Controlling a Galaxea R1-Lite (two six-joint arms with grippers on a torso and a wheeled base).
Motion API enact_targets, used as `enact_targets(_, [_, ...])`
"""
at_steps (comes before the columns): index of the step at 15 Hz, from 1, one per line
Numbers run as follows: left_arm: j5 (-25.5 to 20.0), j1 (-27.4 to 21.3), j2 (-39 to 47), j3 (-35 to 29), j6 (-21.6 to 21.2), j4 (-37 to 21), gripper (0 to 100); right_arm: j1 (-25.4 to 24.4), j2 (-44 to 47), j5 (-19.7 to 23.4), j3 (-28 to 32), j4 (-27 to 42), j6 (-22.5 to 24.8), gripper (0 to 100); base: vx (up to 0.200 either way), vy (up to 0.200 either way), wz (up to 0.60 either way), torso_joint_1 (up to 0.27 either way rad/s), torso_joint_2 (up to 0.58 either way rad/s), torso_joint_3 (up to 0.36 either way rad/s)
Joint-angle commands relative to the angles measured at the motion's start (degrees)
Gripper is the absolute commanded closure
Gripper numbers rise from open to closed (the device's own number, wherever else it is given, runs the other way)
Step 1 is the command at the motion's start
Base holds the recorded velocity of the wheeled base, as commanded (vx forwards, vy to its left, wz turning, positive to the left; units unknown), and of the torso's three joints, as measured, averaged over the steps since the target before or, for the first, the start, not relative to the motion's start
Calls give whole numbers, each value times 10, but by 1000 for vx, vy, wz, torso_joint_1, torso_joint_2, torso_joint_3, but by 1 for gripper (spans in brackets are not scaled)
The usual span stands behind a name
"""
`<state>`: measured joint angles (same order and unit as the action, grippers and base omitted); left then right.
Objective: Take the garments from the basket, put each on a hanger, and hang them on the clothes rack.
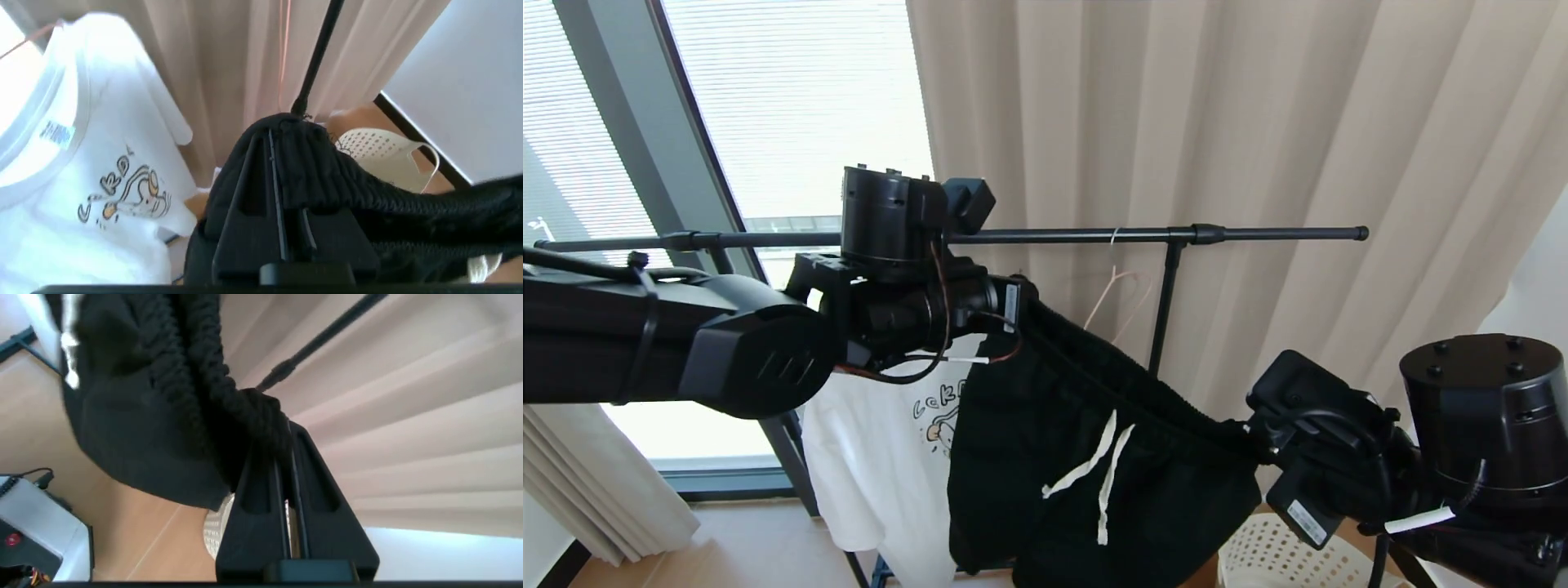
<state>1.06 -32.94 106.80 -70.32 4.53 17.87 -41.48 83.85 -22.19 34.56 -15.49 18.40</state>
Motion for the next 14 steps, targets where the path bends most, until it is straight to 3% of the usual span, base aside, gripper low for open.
enact_targets(1, [-15,2,85,-93,-3,0,100,-39,-11,6,-5,1,-4,100,0,0,0,0,0,0])
enact_targets(2, [-15,2,85,-93,-3,0,100,-39,-11,6,-5,1,-4,100,0,0,0,0,0,0])
enact_targets(4, [-29,3,120,-150,-1,1,100,-134,-7,12,-1,0,-83,100,0,0,0,0,0,0])
enact_targets(6, [-33,3,126,-165,0,2,100,-182,-4,23,17,1,-133,100,0,0,0,0,0,0])
enact_targets(8, [-33,-5,127,-168,18,2,100,-245,25,23,43,-3,-226,100,0,0,0,0,0,0])
enact_targets(11, [-34,-15,127,-171,19,3,100,-273,46,23,82,-6,-326,100,0,0,0,0,0,0])
enact_targets(14, [-34,-13,127,-172,21,2,100,-272,46,21,85,1,-335,100,0,0,0,0,0,0])
